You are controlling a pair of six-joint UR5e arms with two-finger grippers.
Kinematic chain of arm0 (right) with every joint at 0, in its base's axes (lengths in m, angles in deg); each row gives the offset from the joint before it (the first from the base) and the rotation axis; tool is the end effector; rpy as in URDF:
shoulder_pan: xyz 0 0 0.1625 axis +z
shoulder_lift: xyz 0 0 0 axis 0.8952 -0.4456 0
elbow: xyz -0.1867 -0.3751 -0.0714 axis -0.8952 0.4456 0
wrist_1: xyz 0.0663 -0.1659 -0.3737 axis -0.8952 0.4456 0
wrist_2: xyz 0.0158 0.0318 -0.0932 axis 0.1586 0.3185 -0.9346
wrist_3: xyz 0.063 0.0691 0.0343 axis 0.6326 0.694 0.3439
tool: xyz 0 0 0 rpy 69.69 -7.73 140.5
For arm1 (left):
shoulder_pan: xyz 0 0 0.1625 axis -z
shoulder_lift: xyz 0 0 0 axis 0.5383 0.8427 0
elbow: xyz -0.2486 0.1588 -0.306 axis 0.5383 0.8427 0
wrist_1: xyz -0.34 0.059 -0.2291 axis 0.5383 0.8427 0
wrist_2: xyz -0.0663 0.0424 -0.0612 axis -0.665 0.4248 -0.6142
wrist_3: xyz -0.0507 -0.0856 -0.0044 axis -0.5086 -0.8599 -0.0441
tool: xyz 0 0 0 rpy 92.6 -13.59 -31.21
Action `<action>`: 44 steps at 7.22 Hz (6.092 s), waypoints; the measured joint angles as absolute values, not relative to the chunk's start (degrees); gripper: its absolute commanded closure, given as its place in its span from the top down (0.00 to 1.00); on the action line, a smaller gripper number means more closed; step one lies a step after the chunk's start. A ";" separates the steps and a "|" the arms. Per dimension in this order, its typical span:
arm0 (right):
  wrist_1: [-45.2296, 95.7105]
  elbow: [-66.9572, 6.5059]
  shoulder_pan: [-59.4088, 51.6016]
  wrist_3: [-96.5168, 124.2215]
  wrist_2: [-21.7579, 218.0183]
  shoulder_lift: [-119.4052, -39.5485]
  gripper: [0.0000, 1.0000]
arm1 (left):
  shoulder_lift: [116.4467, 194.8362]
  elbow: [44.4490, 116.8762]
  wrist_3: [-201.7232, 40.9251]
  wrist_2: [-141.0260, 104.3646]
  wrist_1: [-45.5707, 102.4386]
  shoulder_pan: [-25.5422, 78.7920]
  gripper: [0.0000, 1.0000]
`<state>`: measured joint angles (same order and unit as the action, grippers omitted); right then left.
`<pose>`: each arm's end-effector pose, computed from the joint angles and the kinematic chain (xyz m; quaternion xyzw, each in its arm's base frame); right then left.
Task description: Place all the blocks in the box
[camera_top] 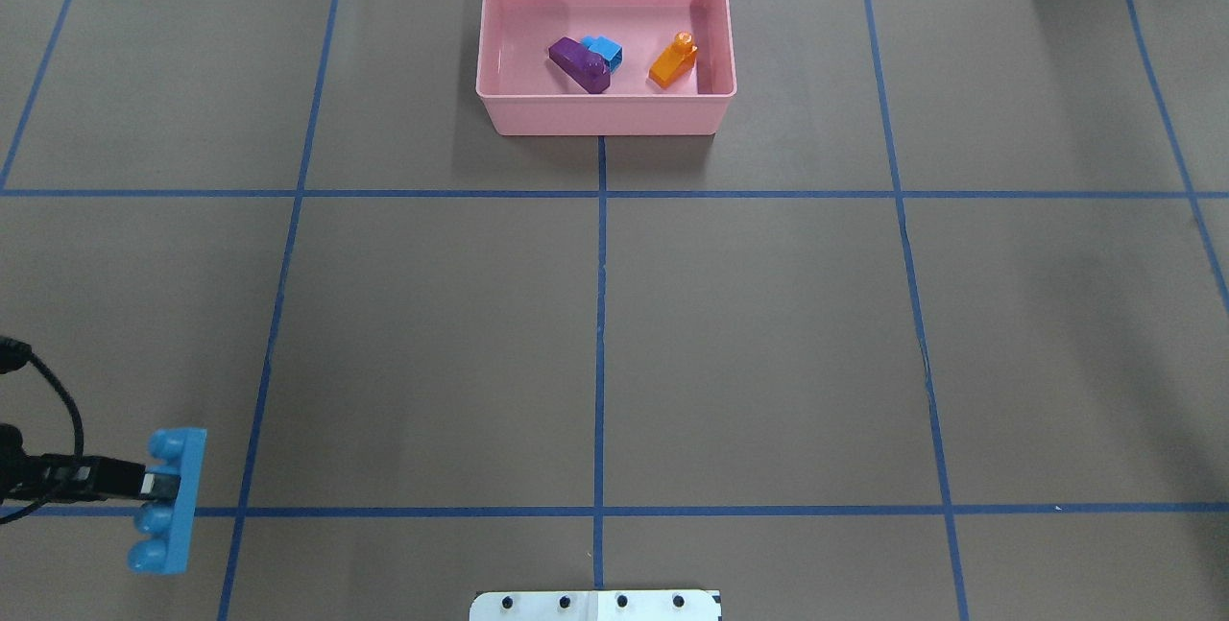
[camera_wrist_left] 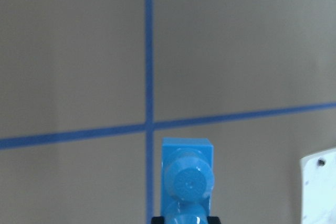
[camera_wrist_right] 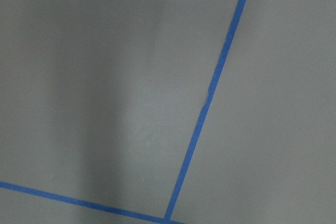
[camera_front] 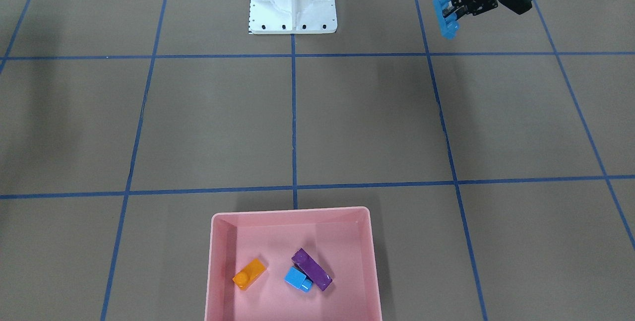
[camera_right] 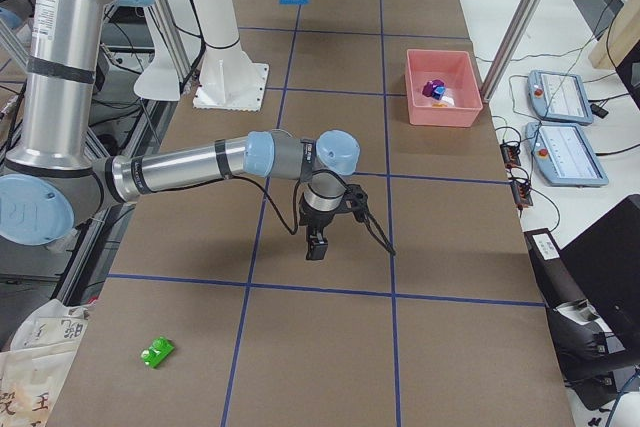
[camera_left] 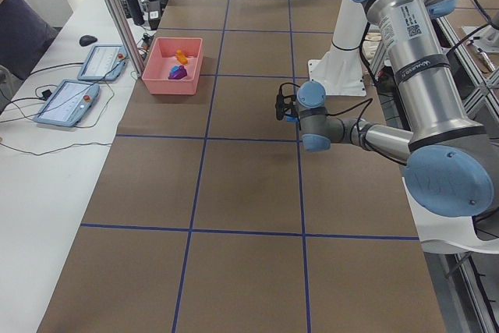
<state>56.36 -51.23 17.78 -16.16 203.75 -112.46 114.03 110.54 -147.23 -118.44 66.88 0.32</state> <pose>0.0128 -0.3870 0.5904 -0.0416 -0.3323 -0.1622 0.9282 0.2396 -0.2514 0.4247 -0.0011 0.6161 -0.0037 0.7877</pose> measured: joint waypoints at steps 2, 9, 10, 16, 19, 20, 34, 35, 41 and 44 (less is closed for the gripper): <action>46.02 -48.82 17.73 -16.67 203.14 -118.58 1.00 | 121.44 110.15 -147.25 -122.00 60.26 7.16 0.00; 26.12 -42.73 17.24 -30.72 203.32 -138.32 1.00 | 151.49 99.14 -152.96 -123.98 42.00 19.47 0.00; 25.93 -41.75 17.24 -32.84 203.41 -139.72 1.00 | 155.59 97.49 -153.35 -123.18 39.60 19.95 0.00; 19.14 -31.24 17.04 -36.52 203.13 -140.21 1.00 | 190.59 60.96 -167.90 -99.23 42.54 15.45 0.00; 18.99 -30.75 16.98 -36.73 202.57 -139.95 1.00 | 199.53 40.47 -170.58 -88.40 51.49 12.57 0.00; 18.99 -30.48 16.97 -36.73 202.16 -139.93 1.00 | 199.85 38.74 -170.74 -87.56 52.30 11.47 0.01; 17.77 -21.37 16.80 -40.74 206.18 -138.78 0.60 | 199.84 40.57 -170.11 -87.15 52.32 9.22 1.00; 17.79 -20.69 16.80 -40.56 206.45 -137.89 0.47 | 199.80 40.84 -170.09 -87.15 52.28 9.07 1.00; 14.89 -16.93 17.02 -40.63 206.74 -134.91 0.00 | 199.61 42.44 -170.21 -87.06 52.17 7.77 1.00; 14.01 -21.11 17.68 -40.81 206.26 -136.30 0.00 | 199.54 42.60 -170.62 -87.06 52.24 7.29 1.00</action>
